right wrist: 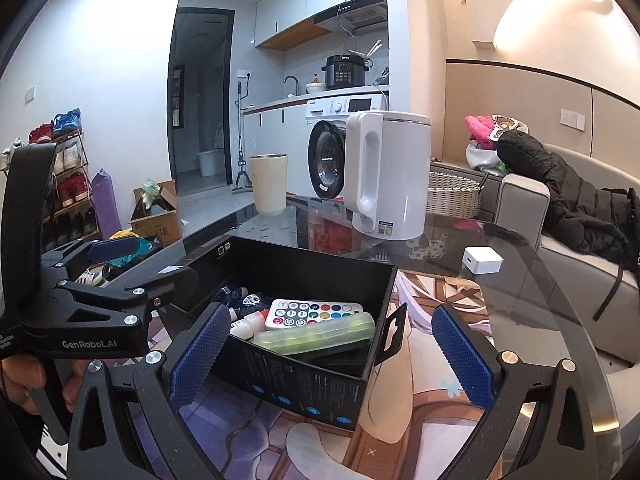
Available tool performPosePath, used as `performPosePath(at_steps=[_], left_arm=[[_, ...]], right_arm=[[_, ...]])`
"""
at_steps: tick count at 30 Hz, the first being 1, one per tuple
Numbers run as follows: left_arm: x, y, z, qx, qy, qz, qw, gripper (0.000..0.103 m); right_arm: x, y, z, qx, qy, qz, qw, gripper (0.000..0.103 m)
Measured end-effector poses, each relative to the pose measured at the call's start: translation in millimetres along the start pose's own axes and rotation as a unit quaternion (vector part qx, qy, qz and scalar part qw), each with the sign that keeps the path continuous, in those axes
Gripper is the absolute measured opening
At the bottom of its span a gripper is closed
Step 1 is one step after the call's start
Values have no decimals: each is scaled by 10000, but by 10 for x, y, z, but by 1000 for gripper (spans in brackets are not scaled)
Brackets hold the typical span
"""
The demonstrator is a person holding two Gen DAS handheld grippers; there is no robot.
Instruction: Organize rigid objects
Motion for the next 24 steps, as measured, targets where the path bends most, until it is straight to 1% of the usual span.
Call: performPosePath(at_steps=[5,9,13,17,24], left_arm=[[25,-16,21,33,-69,-137,9999,103],[0,-19,40,60,-135,-132,9998,103],[-51,-5,35,46,-136,-2,9999,103],[-69,17,-1,-35,-52,85,9999,103],[-21,18,-22,-79,-10,3,10000,103]], right_arm=[[-21,-3,15,12,50,41,10000,102],[-29,0,12,-11,31,52,10000,102],[-17,4,-1,-50,27,-11,10000,102],[-12,7,-18,-93,17,-53,9999,102],[-10,9,-27,-116,21,-62,9999,102]])
Point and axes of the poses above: each gripper's, at about its wrist camera, not at the fingertips, and z roughly the way its jaws point, x to its left, y to its top, the point moved 10 cm from there along z, roughly the way its jaws point, and after that the axes turned 13 degrees about z, right-handed, at the moved point
